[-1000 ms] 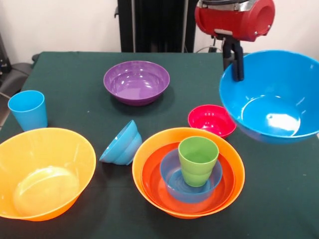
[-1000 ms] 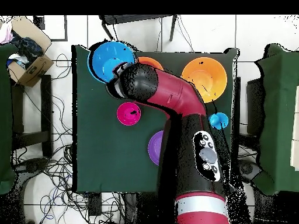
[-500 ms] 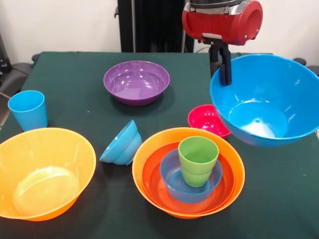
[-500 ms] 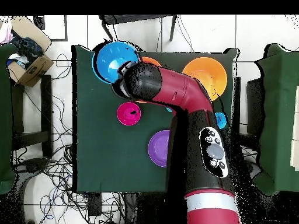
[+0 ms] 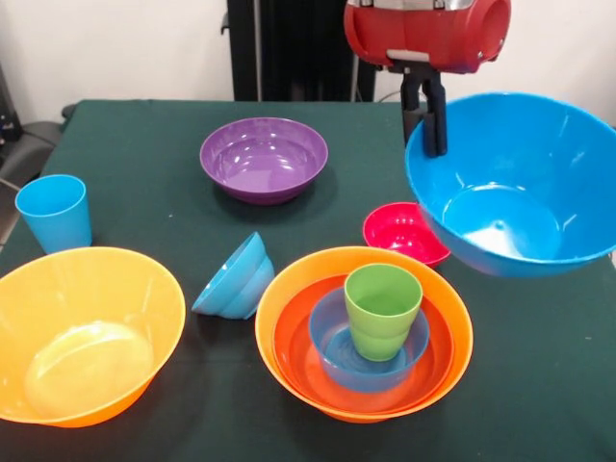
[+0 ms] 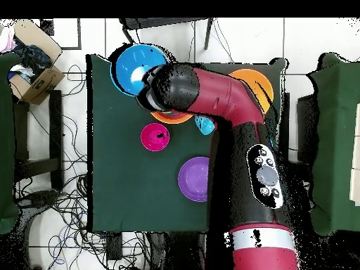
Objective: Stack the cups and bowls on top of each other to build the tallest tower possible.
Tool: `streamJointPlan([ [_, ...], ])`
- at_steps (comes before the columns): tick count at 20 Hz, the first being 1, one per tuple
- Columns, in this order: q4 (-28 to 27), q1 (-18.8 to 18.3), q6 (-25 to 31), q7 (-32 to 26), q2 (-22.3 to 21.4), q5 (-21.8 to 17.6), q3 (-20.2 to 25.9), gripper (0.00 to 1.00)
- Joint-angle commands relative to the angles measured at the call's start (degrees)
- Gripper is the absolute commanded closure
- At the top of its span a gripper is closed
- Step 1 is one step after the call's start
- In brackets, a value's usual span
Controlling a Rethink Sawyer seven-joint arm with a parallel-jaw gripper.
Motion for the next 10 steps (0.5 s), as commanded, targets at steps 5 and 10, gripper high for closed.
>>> streamJointPlan([
  [5,-3.75,-1.99,9.59,-15.09,0.22,-5.71,7.03,1.0],
  [10,-3.99,-3.36,8.71,-15.65,1.1,-7.25,7.91,1.0],
])
